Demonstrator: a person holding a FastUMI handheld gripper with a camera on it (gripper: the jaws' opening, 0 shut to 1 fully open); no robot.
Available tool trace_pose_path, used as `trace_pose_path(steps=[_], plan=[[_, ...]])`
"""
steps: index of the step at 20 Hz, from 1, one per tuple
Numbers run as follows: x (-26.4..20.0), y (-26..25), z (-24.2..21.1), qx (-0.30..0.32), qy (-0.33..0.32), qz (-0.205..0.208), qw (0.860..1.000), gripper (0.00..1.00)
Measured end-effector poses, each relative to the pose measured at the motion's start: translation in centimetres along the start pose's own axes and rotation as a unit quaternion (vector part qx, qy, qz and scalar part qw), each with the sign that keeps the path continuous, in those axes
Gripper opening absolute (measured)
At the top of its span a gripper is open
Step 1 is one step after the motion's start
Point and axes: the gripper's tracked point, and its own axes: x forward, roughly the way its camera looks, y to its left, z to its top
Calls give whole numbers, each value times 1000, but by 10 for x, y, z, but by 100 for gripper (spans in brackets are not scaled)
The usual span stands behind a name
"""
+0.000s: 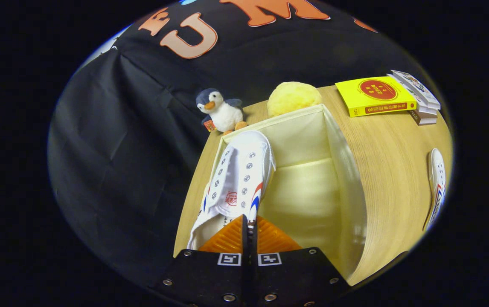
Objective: Open the storage box then place both shoes into the box .Put the left shoe in first, then the right shoe, with the right side of both shoes facing outward in a uniform manner.
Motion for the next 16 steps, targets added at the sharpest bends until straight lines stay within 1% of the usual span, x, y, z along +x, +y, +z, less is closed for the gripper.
trace_pose_path(steps=[2, 6, 8, 10, 11, 12, 13, 16], plan=[[6, -4, -1, -10, 1, -15, 1000, 0], [26, -4, -16, -4, 26, -21, 999, 0], [31, -4, -19, -6, 26, -22, 999, 1], [31, 4, -10, -11, 9, -5, 1000, 5], [28, 5, 0, -10, -5, -5, 1000, 21], [24, 0, 7, -16, -17, -10, 1000, 30], [20, -5, 13, -23, -25, -15, 999, 55], [1, -13, 23, -15, -41, -9, 999, 92]])
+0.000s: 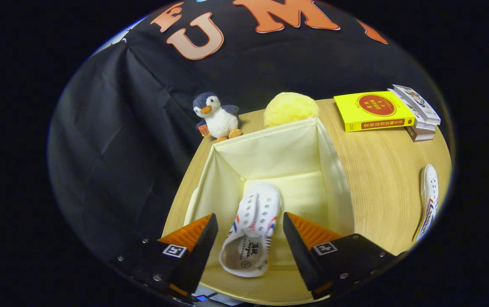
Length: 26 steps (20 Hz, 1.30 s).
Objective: Open the storage box then place both shoes into the box .Put the left shoe in first, then the right shoe, with the right side of both shoes facing outward in a uniform manner.
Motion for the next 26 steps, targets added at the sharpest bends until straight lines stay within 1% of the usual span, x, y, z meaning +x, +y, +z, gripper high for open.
trace_pose_path(steps=[1, 4, 7, 9, 14, 18, 20, 23, 26], plan=[[-5, -4, 6, 3, -13, 4, 1000, 99], [-36, -19, 25, 13, -51, 15, 998, 98], [-65, -59, 42, 17, -87, -5, 996, 98], [-81, -98, 44, 22, -101, -31, 994, 98], [-126, -222, 41, 27, -127, -128, 983, 98], [-151, -312, 17, 43, -113, -191, 974, 99], [-158, -349, 2, 46, -98, -213, 971, 98], [-165, -386, -20, 58, -82, -225, 969, 98], [-155, -412, -35, 68, -56, -227, 970, 99]])
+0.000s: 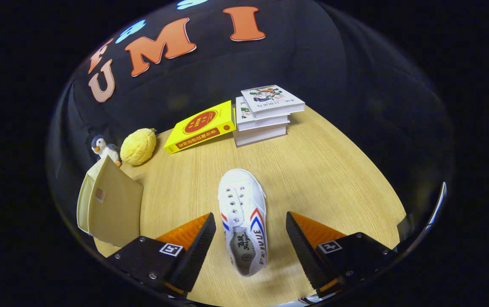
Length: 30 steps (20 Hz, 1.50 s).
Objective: Open the storage box then place both shoes into the box .Put the left shoe in first, then the right shoe, with the right side of both shoes facing outward in a uniform manner.
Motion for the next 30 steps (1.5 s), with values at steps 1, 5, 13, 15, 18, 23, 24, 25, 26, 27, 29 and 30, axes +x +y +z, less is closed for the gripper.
trace_pose_path(steps=[1, 5, 13, 15, 18, 23, 24, 25, 26, 27, 29, 30], plan=[[7, -2, -5, -5, 9, 1, 1000, 99], [30, -10, -32, -38, 49, 1, 998, 99], [49, 2, -52, -79, 90, 33, 992, 58], [50, 5, -48, -88, 88, 37, 992, 36], [50, -1, -50, -69, 95, 39, 992, 27], [46, 4, -44, 19, 79, 91, 993, 0], [44, 7, -40, 30, 72, 103, 992, 0], [38, 12, -34, 37, 68, 115, 990, 0], [32, 23, -28, 35, 62, 125, 990, 0], [27, 34, -22, 30, 54, 130, 990, 0], [19, 47, -11, 20, 48, 138, 989, 0], [13, 57, -5, 15, 45, 142, 989, 0]])
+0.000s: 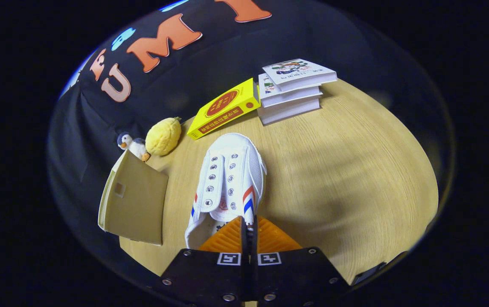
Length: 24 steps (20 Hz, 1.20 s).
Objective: Open the storage box then place both shoes into the box .Put the left shoe in first, then the right shoe, with the right side of both shoes facing outward in a uniform manner.
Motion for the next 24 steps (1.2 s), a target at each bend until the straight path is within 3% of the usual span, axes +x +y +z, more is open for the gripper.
trace_pose_path(steps=[8, 17, 21, 24], plan=[[-29, 129, 42, -41, -44, 30, 998, 0], [-22, 289, 28, -52, -34, 91, 994, 0], [-3, 325, 11, -89, -21, 71, 993, 0], [15, 328, -10, -114, -9, 32, 993, 0]])
